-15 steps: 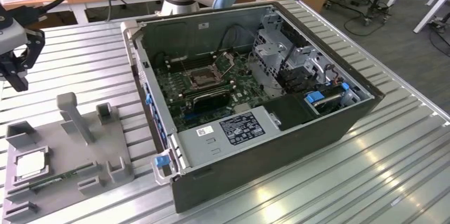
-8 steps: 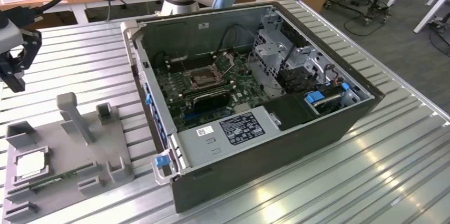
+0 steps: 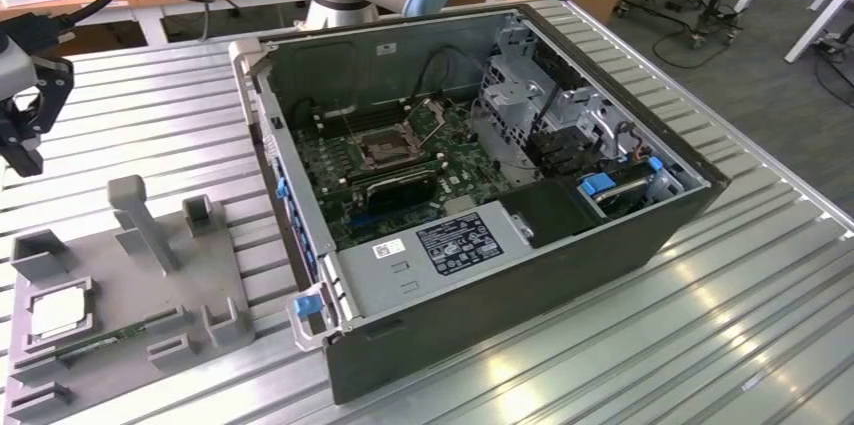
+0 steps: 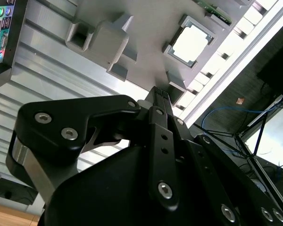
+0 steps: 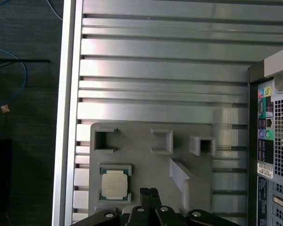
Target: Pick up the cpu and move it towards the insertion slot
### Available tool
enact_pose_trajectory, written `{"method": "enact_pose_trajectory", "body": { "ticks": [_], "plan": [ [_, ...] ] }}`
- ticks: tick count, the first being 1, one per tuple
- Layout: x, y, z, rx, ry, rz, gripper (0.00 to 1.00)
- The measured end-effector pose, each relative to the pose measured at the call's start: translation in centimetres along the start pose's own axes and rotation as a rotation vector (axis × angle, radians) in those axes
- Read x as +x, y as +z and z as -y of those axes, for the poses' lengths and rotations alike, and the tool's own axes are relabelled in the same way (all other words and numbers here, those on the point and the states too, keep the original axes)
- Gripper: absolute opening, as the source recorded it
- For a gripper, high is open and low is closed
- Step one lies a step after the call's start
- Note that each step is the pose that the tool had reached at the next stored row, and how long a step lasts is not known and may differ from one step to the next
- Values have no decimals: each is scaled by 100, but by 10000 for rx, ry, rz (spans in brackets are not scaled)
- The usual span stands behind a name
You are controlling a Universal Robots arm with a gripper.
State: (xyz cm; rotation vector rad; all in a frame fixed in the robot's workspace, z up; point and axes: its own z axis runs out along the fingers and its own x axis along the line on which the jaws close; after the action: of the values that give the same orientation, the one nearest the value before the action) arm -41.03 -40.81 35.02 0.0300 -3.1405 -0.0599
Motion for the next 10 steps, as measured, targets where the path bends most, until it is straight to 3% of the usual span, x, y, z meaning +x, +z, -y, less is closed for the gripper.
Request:
{"method": "enact_pose_trajectory", "body": {
  "ticks": [10],
  "plan": [
    [2,2,51,0,1,-1,11]
  ]
}}
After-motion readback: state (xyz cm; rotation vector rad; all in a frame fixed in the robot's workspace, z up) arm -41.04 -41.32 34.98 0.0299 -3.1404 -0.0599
